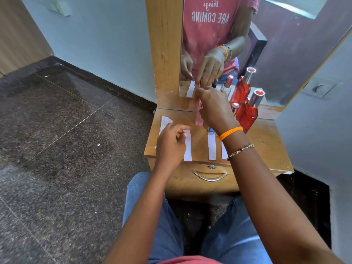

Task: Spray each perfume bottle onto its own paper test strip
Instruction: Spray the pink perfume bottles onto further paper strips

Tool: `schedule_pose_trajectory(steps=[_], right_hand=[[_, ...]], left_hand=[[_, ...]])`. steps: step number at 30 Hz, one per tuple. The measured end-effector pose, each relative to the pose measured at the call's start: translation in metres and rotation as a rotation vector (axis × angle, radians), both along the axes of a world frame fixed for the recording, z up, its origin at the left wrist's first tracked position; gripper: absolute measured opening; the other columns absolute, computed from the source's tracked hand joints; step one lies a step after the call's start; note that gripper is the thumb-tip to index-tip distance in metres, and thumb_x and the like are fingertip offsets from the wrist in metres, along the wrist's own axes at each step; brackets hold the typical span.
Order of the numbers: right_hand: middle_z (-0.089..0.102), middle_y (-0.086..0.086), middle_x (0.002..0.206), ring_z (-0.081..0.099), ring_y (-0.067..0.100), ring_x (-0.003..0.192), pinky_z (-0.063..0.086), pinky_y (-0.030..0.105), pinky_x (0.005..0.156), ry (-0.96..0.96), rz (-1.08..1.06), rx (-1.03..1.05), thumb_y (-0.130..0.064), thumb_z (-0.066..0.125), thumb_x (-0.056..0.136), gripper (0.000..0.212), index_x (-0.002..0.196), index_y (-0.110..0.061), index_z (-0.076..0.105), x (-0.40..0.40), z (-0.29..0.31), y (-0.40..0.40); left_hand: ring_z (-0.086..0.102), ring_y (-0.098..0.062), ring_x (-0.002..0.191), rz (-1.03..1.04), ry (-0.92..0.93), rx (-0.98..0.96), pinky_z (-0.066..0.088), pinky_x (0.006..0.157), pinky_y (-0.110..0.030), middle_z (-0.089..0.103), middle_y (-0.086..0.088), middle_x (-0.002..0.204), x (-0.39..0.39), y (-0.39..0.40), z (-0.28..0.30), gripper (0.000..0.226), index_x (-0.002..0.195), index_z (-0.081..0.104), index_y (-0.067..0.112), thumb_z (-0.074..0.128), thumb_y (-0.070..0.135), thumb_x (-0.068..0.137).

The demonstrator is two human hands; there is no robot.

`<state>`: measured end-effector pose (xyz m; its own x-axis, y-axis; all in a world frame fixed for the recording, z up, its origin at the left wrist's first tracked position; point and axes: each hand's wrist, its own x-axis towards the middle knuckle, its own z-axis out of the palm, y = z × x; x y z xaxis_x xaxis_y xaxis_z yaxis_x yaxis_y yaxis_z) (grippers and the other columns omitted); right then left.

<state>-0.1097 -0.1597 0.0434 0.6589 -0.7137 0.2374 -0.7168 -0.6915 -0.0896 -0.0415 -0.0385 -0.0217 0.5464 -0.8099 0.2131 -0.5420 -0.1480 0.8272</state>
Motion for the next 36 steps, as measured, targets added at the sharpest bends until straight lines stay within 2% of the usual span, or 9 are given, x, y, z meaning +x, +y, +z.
schedule_pose_trajectory(steps=[4, 7, 12, 16, 19, 24, 28, 33, 36], right_hand=[[0.06, 0.015, 0.11, 0.056, 0.035, 0.105, 0.038, 0.041, 0.091, -0.055, 0.03, -0.008, 0.007, 0.061, 0.077, 0.033, 0.108, -0.005, 0.058, -0.005, 0.002, 0.007], [0.061, 0.009, 0.103, 0.057, 0.029, 0.099, 0.041, 0.039, 0.087, -0.188, 0.089, 0.061, 0.007, 0.063, 0.075, 0.032, 0.104, -0.007, 0.06, -0.016, 0.014, 0.021], [0.064, 0.007, 0.094, 0.059, 0.022, 0.089, 0.048, 0.041, 0.078, -0.36, 0.237, 0.256, 0.005, 0.068, 0.072, 0.034, 0.102, -0.009, 0.063, -0.033, 0.031, 0.053], [0.065, 0.005, 0.095, 0.062, 0.023, 0.085, 0.05, 0.041, 0.08, -0.432, 0.231, 0.403, -0.002, 0.07, 0.078, 0.032, 0.109, -0.011, 0.064, -0.043, 0.031, 0.055], [0.068, 0.012, 0.092, 0.063, 0.031, 0.082, 0.052, 0.043, 0.081, -0.631, 0.262, 0.556, -0.005, 0.068, 0.083, 0.024, 0.107, -0.008, 0.065, -0.051, 0.033, 0.051], [0.068, 0.017, 0.094, 0.064, 0.024, 0.087, 0.054, 0.029, 0.08, -0.97, 0.218, 0.732, 0.005, 0.064, 0.084, 0.027, 0.108, -0.001, 0.056, -0.07, 0.023, 0.042], [0.068, 0.009, 0.093, 0.066, 0.014, 0.086, 0.052, 0.019, 0.074, -0.842, 0.08, 0.621, 0.006, 0.066, 0.08, 0.022, 0.093, -0.01, 0.06, -0.105, -0.005, 0.037], [0.061, 0.011, 0.092, 0.06, 0.027, 0.08, 0.052, 0.048, 0.077, -0.535, -0.163, 0.408, 0.012, 0.063, 0.075, 0.025, 0.083, -0.012, 0.062, -0.143, -0.048, 0.028], [0.063, 0.012, 0.092, 0.059, 0.026, 0.078, 0.051, 0.042, 0.074, -0.479, -0.201, 0.386, 0.012, 0.062, 0.073, 0.028, 0.087, -0.012, 0.063, -0.151, -0.063, 0.027]], left_hand=[[0.051, -0.004, 0.086, -0.008, 0.047, -0.041, 0.043, 0.077, -0.013, 0.054, 0.003, 0.1, 0.002, -0.001, 0.005, 0.032, 0.114, 0.061, 0.019, 0.056, 0.002, 0.087], [0.048, -0.007, 0.106, -0.108, 0.08, -0.08, 0.038, 0.087, -0.013, 0.046, 0.003, 0.117, -0.001, -0.001, 0.01, 0.051, 0.133, 0.045, 0.022, 0.061, 0.012, 0.086], [0.041, -0.014, 0.129, -0.194, 0.207, -0.125, 0.036, 0.108, -0.036, 0.042, -0.005, 0.139, -0.018, -0.006, 0.016, 0.059, 0.142, 0.026, 0.02, 0.053, 0.009, 0.09], [0.048, -0.012, 0.123, -0.208, 0.274, -0.137, 0.041, 0.103, -0.043, 0.052, 0.0, 0.131, -0.023, -0.003, 0.011, 0.039, 0.13, 0.035, 0.024, 0.048, 0.021, 0.093], [0.053, -0.005, 0.114, -0.217, 0.331, -0.194, 0.044, 0.097, -0.034, 0.055, 0.006, 0.123, -0.025, 0.001, 0.01, 0.035, 0.12, 0.037, 0.029, 0.05, 0.041, 0.089], [0.061, -0.021, 0.093, -0.248, 0.427, -0.166, 0.051, 0.083, -0.04, 0.06, -0.003, 0.108, -0.03, 0.0, 0.006, 0.032, 0.109, 0.04, 0.028, 0.052, 0.046, 0.085], [0.06, -0.009, 0.089, -0.272, 0.429, -0.157, 0.047, 0.076, -0.02, 0.061, 0.008, 0.096, -0.036, -0.002, 0.003, 0.016, 0.098, 0.048, 0.031, 0.051, 0.042, 0.086], [0.054, -0.017, 0.098, -0.248, 0.268, -0.162, 0.043, 0.083, -0.024, 0.055, -0.003, 0.103, -0.043, -0.006, -0.003, 0.016, 0.101, 0.055, 0.022, 0.061, 0.025, 0.086], [0.055, -0.019, 0.093, -0.283, 0.229, -0.151, 0.043, 0.082, -0.025, 0.056, -0.005, 0.1, -0.048, -0.008, -0.004, 0.023, 0.105, 0.06, 0.015, 0.065, 0.016, 0.083]])
